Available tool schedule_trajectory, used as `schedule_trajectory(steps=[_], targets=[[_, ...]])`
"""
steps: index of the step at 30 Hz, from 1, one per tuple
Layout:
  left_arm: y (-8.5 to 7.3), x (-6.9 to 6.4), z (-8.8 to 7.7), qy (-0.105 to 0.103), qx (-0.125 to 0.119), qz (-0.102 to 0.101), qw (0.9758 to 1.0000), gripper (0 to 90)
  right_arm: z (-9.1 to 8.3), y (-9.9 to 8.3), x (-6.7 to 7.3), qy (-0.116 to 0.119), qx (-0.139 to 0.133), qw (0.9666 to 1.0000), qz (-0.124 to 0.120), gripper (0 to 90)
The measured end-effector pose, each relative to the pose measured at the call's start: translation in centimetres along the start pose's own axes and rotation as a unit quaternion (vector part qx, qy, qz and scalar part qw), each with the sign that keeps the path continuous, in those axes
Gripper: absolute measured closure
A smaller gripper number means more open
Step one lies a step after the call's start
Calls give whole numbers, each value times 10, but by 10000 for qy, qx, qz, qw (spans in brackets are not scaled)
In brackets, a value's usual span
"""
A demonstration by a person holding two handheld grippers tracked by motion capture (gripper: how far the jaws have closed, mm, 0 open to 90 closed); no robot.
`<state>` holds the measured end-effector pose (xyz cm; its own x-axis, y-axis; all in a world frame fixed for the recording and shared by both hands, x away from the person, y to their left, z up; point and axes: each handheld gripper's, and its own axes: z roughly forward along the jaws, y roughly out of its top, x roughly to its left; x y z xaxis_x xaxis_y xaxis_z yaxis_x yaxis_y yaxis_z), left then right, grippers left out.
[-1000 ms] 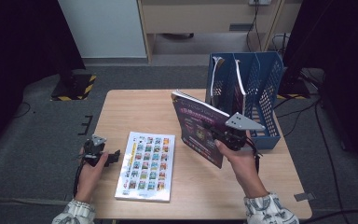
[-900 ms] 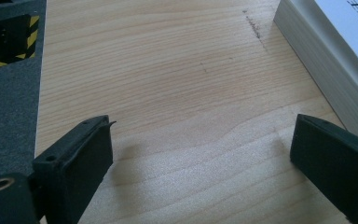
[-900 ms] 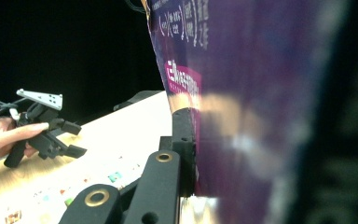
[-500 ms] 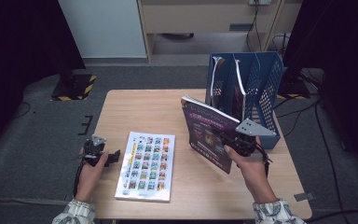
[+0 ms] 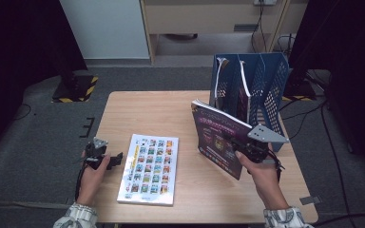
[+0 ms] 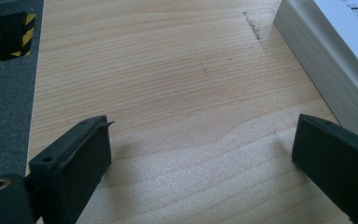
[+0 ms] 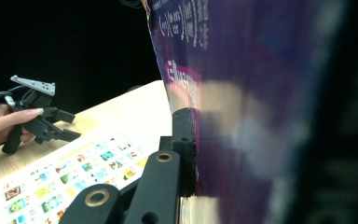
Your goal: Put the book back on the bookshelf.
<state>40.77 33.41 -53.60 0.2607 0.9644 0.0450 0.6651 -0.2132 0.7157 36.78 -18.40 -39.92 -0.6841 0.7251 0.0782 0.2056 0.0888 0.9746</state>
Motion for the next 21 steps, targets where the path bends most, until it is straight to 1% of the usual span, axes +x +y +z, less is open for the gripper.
schedule_trajectory(steps=[3,11,12,21], targets=[[0,0,0,-12,5,-16,10000,42,-3,-1,-2,-40,-10,10000,46,841],[0,1,0,-57,34,-73,10000,42,-8,-3,-4,-56,2,10000,36,841],[0,1,1,-152,68,-104,9998,40,-9,-3,-4,-77,4,10000,54,841],[0,1,1,-124,94,-134,9998,23,-13,-6,-6,-108,18,9999,48,841]])
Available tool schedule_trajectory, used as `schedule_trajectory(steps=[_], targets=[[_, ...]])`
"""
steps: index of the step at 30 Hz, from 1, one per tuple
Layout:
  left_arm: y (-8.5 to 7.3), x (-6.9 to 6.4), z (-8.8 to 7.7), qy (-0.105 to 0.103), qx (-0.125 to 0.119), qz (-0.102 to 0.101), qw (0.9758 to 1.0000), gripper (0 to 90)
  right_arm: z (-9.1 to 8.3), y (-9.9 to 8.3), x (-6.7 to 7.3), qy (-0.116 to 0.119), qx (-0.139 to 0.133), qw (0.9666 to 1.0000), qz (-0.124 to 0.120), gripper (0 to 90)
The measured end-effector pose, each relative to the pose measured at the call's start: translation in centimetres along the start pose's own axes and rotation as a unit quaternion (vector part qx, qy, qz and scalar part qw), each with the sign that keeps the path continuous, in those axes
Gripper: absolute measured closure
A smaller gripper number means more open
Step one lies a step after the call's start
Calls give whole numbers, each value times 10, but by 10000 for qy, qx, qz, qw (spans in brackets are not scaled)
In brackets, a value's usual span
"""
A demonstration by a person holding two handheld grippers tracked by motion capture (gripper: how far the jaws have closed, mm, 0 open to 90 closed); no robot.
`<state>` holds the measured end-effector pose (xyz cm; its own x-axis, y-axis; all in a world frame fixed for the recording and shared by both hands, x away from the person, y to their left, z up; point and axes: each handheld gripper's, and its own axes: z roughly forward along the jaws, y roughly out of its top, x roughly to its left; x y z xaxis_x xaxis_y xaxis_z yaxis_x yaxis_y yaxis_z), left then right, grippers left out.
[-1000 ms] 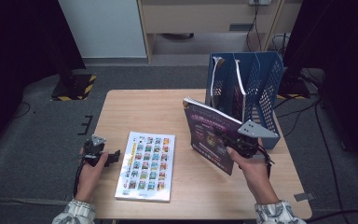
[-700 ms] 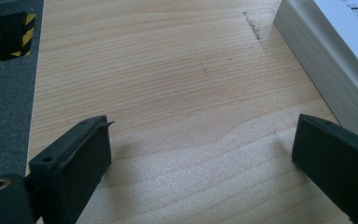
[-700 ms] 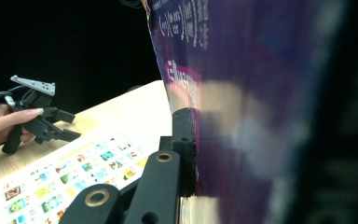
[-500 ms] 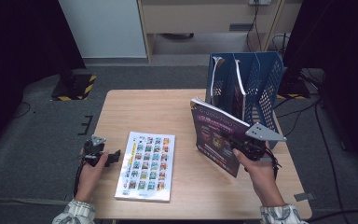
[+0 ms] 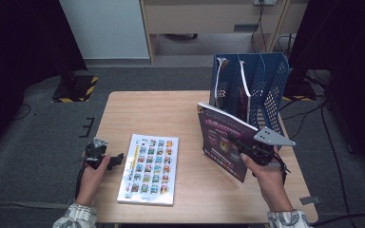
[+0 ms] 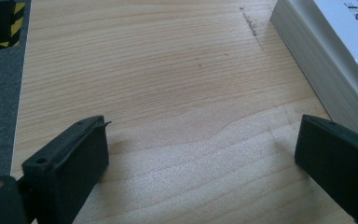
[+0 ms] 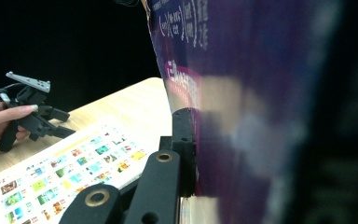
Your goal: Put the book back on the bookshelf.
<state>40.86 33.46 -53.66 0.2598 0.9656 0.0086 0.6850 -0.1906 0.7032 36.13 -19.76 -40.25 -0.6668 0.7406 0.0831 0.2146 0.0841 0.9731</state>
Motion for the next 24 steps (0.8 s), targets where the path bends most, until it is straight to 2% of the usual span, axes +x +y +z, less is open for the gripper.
schedule_trajectory(steps=[10,20,24], targets=[[0,0,0,-1,-1,-4,10000,22,-10,2,-5,-90,-55,9999,19,841],[0,-1,0,-4,-1,-3,10000,22,-32,0,-13,-261,-164,9994,131,841],[0,-1,0,-14,8,13,10000,19,-40,1,-14,-250,-195,9994,153,841]])
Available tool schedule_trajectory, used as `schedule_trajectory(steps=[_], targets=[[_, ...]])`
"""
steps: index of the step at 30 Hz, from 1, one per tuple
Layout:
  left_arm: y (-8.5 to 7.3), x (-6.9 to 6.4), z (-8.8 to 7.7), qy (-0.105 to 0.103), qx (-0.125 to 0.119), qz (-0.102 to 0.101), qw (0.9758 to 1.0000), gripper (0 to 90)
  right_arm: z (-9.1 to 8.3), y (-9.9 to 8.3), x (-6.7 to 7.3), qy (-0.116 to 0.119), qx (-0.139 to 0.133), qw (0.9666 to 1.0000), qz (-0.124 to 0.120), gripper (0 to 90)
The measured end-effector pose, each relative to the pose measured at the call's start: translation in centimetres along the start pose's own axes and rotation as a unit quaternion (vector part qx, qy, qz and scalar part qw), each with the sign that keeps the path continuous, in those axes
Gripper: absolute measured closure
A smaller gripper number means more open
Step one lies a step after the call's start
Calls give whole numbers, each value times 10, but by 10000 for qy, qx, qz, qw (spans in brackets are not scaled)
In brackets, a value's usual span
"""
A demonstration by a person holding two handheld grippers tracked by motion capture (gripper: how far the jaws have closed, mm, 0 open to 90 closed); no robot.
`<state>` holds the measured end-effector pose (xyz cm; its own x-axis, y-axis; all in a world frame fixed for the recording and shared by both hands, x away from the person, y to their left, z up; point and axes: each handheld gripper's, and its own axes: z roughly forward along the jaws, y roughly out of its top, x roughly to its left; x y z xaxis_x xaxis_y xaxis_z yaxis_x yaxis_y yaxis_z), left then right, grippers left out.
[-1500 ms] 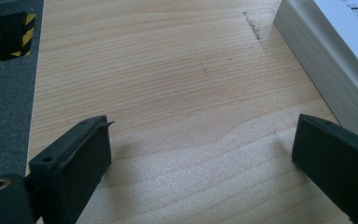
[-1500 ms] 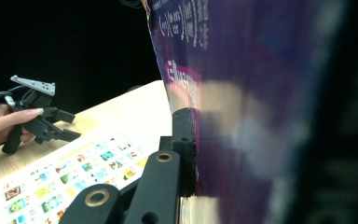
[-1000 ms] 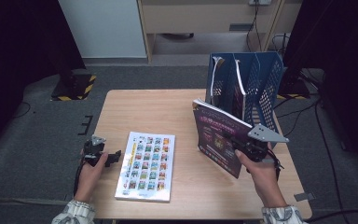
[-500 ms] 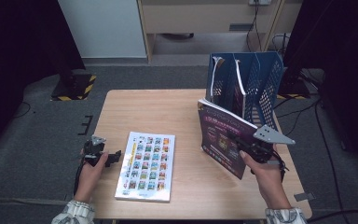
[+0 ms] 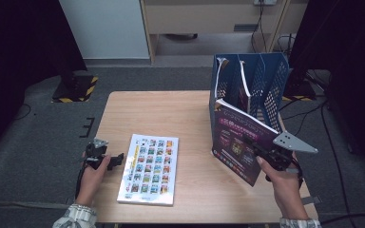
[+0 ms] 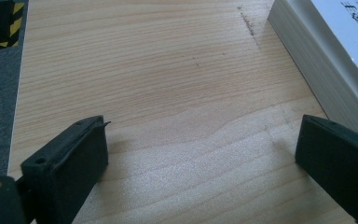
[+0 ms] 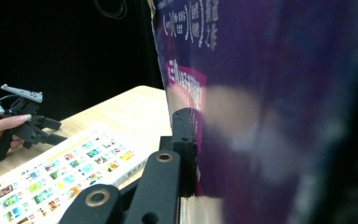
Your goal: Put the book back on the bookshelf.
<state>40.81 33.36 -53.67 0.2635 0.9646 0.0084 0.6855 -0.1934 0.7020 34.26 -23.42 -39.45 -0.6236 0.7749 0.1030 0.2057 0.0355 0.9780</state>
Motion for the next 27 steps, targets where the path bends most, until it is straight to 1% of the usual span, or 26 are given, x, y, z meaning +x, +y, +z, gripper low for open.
schedule_trajectory(steps=[7,11,14,15,16,22,23,26,27], targets=[[0,0,0,-2,1,1,10000,19,-5,4,0,36,-25,10000,44,841],[0,0,0,-2,1,1,10000,19,-9,9,1,86,-20,10000,-21,841],[0,0,0,-2,1,1,10000,19,-11,11,1,98,-38,9999,-22,841],[0,0,0,-2,1,2,10000,19,-12,12,1,107,-28,9999,-49,841],[0,0,0,-1,1,1,10000,18,-16,15,1,119,4,9999,-13,841],[0,0,0,-2,0,3,10000,18,-25,18,-3,94,-20,9999,69,841],[0,0,0,-1,2,1,10000,18,-28,21,-5,61,-33,9999,77,841],[0,0,0,-2,0,3,10000,18,-31,24,-6,37,-68,9999,85,841],[0,0,0,-3,1,2,10000,18,-34,28,-7,30,-112,9999,81,841]])
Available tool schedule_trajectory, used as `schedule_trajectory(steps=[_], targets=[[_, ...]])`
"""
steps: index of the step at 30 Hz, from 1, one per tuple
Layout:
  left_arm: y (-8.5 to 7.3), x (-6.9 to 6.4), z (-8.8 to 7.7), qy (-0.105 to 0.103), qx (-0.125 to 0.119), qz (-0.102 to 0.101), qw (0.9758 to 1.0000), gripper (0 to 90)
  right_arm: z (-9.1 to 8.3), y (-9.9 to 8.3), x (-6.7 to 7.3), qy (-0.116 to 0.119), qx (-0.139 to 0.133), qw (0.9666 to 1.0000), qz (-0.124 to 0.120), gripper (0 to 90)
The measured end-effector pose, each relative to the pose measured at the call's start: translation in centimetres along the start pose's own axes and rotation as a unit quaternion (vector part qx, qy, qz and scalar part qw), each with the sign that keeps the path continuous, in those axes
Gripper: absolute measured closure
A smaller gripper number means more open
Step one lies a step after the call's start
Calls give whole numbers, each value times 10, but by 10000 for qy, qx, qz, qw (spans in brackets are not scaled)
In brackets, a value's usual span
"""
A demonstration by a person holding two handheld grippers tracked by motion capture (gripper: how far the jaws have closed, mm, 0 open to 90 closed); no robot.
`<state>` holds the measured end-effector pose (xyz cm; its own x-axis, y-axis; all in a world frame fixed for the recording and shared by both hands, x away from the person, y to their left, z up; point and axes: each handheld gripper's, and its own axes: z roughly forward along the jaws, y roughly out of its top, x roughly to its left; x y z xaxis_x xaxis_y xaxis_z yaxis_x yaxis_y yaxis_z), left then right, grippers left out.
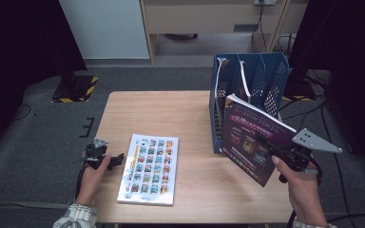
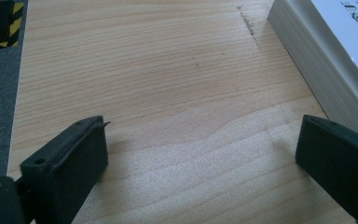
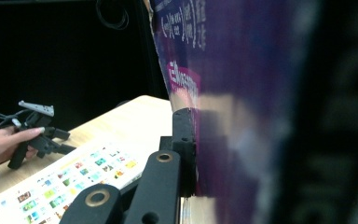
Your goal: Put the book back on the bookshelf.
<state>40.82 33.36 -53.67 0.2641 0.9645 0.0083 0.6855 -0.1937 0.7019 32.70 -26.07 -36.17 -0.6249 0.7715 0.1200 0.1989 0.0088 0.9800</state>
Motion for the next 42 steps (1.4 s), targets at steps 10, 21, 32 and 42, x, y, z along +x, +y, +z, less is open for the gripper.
schedule_trajectory(steps=[10,21,32,42], targets=[[0,0,1,2,11,-5,10000,9,-7,19,-3,-74,-209,9997,44,841],[0,-1,1,6,10,-9,10000,9,-3,35,-13,-167,-205,9996,51,841],[0,-1,1,7,9,-9,10000,9,1,40,-24,-344,-141,9993,40,841],[0,-1,1,6,10,-6,10000,7,-12,36,-32,-484,-196,9986,101,841]])
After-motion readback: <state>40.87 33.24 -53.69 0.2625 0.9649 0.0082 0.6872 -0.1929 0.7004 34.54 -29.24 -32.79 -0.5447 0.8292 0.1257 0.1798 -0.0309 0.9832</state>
